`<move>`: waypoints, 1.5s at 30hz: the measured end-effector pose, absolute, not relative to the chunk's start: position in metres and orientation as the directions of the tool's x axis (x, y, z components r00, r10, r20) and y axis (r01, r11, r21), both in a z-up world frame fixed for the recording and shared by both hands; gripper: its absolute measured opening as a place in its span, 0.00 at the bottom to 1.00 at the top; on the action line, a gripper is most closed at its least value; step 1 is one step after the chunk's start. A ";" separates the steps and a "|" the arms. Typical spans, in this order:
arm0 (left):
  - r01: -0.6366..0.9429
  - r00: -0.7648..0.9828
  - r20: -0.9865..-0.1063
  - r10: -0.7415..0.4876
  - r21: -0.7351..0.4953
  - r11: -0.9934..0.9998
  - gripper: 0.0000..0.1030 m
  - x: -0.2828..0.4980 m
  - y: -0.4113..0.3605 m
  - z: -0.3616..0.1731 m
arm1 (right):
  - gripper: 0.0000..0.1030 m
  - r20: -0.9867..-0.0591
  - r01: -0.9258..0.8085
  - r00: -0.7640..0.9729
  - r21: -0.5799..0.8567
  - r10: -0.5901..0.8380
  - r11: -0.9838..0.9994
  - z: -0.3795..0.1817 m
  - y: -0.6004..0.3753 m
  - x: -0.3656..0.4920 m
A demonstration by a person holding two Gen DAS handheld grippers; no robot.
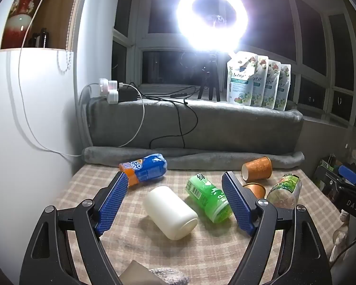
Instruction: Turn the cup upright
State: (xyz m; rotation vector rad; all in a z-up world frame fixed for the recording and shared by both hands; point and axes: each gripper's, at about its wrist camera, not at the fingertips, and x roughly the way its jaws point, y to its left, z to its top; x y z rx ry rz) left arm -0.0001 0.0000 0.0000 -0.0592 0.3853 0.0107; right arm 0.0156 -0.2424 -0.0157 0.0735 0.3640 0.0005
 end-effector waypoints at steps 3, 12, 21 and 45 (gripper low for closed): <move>-0.021 0.927 -0.376 0.000 -0.052 0.998 0.79 0.000 0.000 0.000 | 1.00 -0.362 0.013 0.932 0.076 0.016 0.997 -0.015 -0.243 0.016; -0.020 0.925 -0.381 -0.003 -0.056 0.998 0.79 0.001 0.000 0.000 | 1.00 -0.354 0.019 0.935 0.070 0.007 0.997 -0.014 -0.245 0.017; -0.021 0.925 -0.380 -0.003 -0.058 0.998 0.79 0.000 0.001 0.000 | 1.00 -0.323 0.053 0.946 0.043 -0.036 0.998 -0.006 -0.242 0.017; -0.023 0.924 -0.383 -0.003 -0.063 0.998 0.79 0.001 0.002 0.000 | 1.00 -0.305 0.088 0.949 0.010 -0.080 0.996 -0.005 -0.243 0.019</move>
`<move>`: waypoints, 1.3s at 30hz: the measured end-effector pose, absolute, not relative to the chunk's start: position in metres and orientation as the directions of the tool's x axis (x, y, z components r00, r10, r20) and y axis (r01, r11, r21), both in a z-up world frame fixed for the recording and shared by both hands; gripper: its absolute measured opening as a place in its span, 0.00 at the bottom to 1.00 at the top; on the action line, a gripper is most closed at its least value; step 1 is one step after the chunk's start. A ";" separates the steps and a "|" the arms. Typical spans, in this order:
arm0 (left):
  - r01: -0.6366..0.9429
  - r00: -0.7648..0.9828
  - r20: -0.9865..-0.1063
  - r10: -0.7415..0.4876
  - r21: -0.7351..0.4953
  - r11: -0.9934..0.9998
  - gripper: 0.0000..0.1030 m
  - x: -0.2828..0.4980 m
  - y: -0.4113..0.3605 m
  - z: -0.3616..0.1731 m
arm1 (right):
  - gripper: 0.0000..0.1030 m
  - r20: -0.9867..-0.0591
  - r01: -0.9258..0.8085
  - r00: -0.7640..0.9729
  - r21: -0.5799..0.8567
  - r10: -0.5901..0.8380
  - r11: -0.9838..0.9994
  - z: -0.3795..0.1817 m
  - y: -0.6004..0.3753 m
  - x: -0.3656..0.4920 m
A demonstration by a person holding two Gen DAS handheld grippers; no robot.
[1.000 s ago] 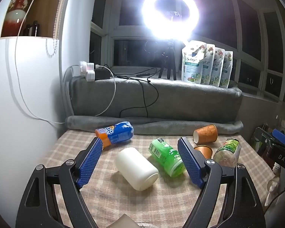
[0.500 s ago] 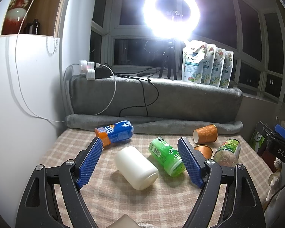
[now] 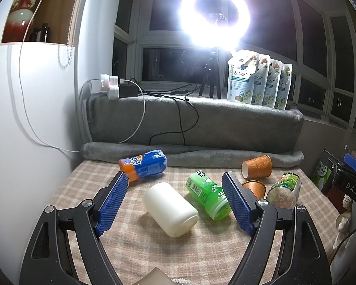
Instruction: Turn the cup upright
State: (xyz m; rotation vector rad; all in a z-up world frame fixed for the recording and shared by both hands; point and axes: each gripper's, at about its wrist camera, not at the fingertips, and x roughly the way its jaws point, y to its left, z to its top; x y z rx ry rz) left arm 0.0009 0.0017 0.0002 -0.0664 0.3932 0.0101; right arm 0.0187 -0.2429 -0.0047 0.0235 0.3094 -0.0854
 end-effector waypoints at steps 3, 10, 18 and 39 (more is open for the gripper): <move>-0.022 0.924 -0.383 -0.003 -0.063 0.998 0.79 -0.002 0.000 -0.006 | 1.00 -0.305 0.089 0.949 0.011 -0.081 0.996 -0.005 -0.243 0.019; -0.024 0.924 -0.383 -0.002 -0.063 0.998 0.79 -0.001 0.001 -0.005 | 1.00 -0.304 0.089 0.949 0.008 -0.082 0.996 -0.006 -0.242 0.020; -0.023 0.923 -0.384 -0.003 -0.064 0.998 0.79 -0.001 0.001 -0.005 | 1.00 -0.306 0.091 0.948 0.010 -0.083 0.996 -0.006 -0.241 0.020; -0.022 0.922 -0.387 -0.005 -0.065 0.998 0.79 -0.002 0.002 -0.013 | 1.00 -0.312 0.091 0.946 0.010 -0.084 0.996 -0.007 -0.241 0.021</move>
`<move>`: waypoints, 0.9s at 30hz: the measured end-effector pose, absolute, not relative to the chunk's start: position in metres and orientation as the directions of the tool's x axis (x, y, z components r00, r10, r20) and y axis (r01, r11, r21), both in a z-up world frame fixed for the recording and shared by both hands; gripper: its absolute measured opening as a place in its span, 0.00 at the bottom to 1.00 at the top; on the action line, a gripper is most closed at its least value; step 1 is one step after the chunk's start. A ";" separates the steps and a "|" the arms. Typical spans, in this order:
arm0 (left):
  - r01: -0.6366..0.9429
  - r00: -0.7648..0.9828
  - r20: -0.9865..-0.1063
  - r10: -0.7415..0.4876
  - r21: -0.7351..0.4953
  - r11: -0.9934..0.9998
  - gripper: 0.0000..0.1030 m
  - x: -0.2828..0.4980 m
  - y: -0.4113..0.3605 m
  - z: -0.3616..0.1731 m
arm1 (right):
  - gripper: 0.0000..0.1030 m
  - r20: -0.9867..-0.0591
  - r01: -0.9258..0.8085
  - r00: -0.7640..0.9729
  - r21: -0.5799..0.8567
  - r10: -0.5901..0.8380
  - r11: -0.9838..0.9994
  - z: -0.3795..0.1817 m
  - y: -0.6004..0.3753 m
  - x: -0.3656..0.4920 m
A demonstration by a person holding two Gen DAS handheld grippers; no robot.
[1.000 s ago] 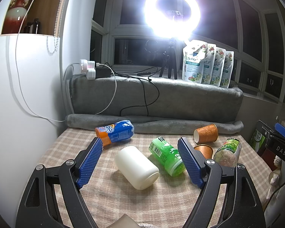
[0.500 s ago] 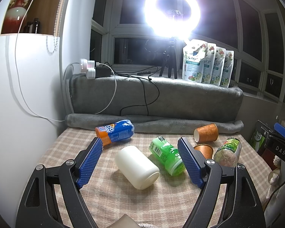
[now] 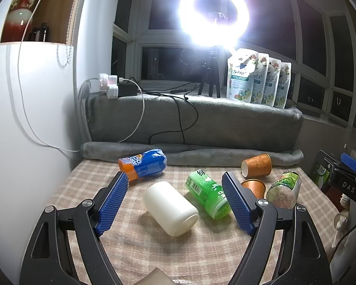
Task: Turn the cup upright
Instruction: 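Grasp the green-labelled clear cup lying on its side with the right gripper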
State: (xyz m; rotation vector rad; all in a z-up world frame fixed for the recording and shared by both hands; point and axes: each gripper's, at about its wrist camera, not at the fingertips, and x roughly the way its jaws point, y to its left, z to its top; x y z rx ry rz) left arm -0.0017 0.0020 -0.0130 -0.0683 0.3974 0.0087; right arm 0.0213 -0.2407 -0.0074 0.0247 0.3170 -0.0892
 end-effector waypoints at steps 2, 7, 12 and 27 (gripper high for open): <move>-0.021 0.922 -0.387 -0.005 -0.065 0.998 0.79 -0.002 0.002 -0.014 | 1.00 -0.314 0.091 0.946 0.011 -0.083 0.996 -0.007 -0.241 0.022; -0.022 0.921 -0.389 -0.005 -0.065 0.998 0.79 -0.002 0.000 -0.020 | 1.00 -0.326 0.093 0.942 0.017 -0.082 0.996 -0.011 -0.242 0.020; -0.027 0.916 -0.401 -0.004 -0.072 0.997 0.79 -0.003 -0.001 -0.020 | 1.00 -0.369 0.081 0.928 0.050 -0.057 0.995 -0.021 -0.247 0.023; 0.007 0.858 -0.507 -0.078 -0.141 0.990 0.79 0.003 0.004 -0.034 | 1.00 -0.639 0.144 0.750 0.414 0.174 0.899 -0.061 -0.312 0.079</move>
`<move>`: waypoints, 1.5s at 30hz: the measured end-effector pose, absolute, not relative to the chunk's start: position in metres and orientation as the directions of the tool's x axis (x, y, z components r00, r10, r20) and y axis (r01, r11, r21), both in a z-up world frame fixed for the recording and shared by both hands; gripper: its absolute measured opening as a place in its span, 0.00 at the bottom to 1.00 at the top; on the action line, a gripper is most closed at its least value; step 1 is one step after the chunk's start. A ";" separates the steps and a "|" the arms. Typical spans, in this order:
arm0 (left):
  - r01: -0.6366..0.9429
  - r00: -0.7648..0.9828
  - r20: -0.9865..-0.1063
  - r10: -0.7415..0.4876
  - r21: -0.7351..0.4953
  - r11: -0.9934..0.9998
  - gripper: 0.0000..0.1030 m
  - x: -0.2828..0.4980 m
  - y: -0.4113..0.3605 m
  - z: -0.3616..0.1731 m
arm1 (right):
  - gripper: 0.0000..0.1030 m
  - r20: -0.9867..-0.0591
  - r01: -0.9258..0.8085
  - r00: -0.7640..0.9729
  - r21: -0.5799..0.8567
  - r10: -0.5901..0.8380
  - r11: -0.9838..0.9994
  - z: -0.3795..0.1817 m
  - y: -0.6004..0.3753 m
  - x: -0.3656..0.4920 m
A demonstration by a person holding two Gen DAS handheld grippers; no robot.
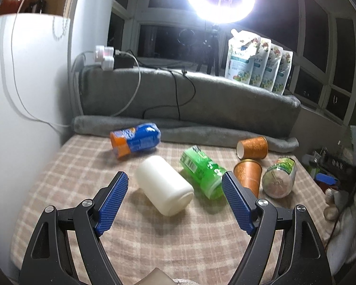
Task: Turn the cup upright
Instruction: 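Grasp the green-labelled clear cup lying on its side with the right gripper, then lift the cup and rotate it open end up with the right gripper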
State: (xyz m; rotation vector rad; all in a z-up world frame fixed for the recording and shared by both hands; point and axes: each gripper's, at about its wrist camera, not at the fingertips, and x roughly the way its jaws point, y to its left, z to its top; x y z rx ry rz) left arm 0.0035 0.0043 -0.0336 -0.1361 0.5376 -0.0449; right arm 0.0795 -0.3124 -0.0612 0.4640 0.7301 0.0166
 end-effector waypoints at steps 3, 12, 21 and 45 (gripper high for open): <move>0.017 0.840 -0.535 -0.095 -0.149 0.989 0.79 0.004 0.004 -0.040 | 1.00 -0.659 0.188 0.710 0.518 0.249 0.834 -0.075 -0.329 0.094; 0.041 0.788 -0.598 -0.145 -0.185 0.982 0.79 0.006 0.001 -0.057 | 0.98 -0.663 0.302 0.618 0.696 0.422 0.651 -0.112 -0.355 0.132; 0.041 0.779 -0.610 -0.147 -0.184 0.982 0.79 0.008 -0.001 -0.060 | 0.90 -0.646 0.354 0.578 0.749 0.498 0.561 -0.135 -0.361 0.154; 0.030 0.789 -0.601 -0.130 -0.174 0.984 0.79 0.010 0.007 -0.053 | 0.85 -0.578 0.197 0.572 0.786 0.582 0.586 -0.124 -0.368 0.139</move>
